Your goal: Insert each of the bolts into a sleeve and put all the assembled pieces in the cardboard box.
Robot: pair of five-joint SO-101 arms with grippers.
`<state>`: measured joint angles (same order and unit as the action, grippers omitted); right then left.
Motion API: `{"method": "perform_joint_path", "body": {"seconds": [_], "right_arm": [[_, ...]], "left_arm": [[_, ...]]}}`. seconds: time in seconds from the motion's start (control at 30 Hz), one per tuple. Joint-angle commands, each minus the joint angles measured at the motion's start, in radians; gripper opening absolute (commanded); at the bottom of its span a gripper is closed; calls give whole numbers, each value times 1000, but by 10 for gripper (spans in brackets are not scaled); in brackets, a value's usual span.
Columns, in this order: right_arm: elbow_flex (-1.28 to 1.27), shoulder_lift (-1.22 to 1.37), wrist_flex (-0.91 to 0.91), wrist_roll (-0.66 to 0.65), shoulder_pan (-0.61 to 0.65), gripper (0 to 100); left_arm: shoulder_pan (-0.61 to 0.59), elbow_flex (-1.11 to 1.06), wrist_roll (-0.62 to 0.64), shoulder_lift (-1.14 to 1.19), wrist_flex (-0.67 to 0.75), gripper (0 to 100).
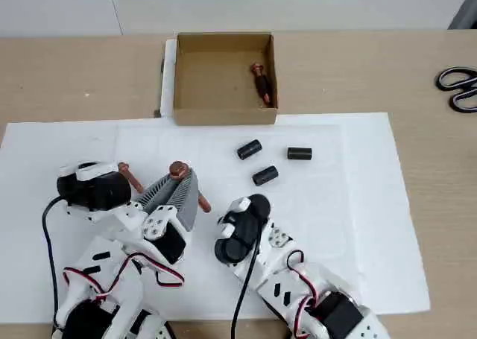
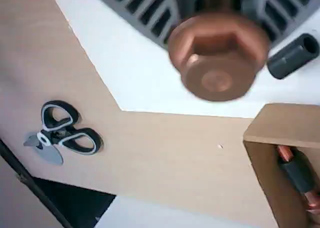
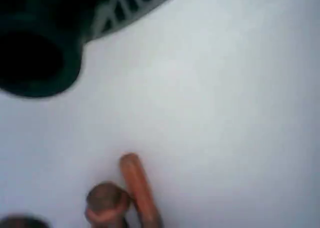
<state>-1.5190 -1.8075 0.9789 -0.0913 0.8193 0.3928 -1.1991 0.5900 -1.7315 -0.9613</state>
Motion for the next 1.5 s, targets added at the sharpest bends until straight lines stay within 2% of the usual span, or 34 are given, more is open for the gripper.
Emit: {"method": "perform_joint_path", "body": {"seconds": [0.0, 0.17, 0.4, 0.83, 0.97, 1.2, 1.47], "right_arm": [[5, -4, -42, -9, 4, 2], [14, -5, -42, -9, 2, 2], [9, -4, -93, -9, 4, 2], [14, -5, -85, -8, 15, 2], [14, -5, -84, -6, 64, 2], [15, -5, -85, -5, 65, 2], [15, -7, -87, -5, 64, 2]], "left_arm": [[21, 28, 6, -9, 25, 7], [84, 53, 5, -8, -32, 7], [107, 33, 2, -8, -51, 7], [106, 19, 2, -8, -44, 7], [101, 13, 0, -8, -2, 7], [100, -38, -2, -14, 23, 7], [100, -36, -98, -15, 26, 7]]}}
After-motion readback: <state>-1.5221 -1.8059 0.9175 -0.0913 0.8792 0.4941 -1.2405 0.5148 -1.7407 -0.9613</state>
